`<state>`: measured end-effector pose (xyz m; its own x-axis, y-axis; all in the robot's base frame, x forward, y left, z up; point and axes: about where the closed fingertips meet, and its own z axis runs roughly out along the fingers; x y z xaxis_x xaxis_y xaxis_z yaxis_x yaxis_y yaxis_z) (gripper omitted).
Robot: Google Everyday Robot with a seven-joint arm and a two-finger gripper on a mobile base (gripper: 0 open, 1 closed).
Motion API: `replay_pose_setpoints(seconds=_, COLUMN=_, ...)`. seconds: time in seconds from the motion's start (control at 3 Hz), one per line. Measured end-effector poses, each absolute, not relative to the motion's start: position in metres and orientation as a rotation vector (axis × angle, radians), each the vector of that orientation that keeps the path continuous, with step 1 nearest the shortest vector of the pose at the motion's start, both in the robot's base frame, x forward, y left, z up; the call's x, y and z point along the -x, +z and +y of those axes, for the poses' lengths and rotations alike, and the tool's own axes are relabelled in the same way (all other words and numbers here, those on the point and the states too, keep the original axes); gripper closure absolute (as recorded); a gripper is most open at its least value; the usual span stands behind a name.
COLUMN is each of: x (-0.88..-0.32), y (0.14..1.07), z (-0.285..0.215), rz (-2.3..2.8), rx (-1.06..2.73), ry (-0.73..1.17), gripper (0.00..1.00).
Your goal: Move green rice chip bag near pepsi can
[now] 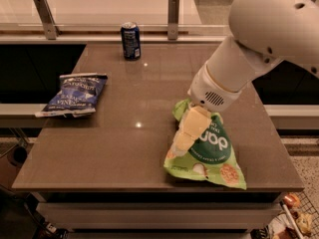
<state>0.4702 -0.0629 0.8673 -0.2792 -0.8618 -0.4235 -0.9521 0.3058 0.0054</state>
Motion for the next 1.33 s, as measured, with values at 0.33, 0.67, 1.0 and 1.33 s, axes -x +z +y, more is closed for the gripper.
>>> replay_pose_setpoints(seconds=0.33, x=-0.492, y=0.847, z=-0.062, rz=2.259, rx=1.591, ry=0.382, gripper=0.00)
replay_pose_setpoints(seconds=0.67, x=-0.505, y=0.829, z=-0.065, rz=2.255, rx=1.555, ry=0.399, gripper=0.17)
replay_pose_setpoints(seconds=1.0, x=-0.505, y=0.829, z=-0.065, rz=2.255, rx=1.555, ry=0.399, gripper=0.41)
replay_pose_setpoints(seconds=1.33, x=-0.505, y=0.830, z=-0.065, rz=2.254, rx=1.556, ry=0.398, gripper=0.64)
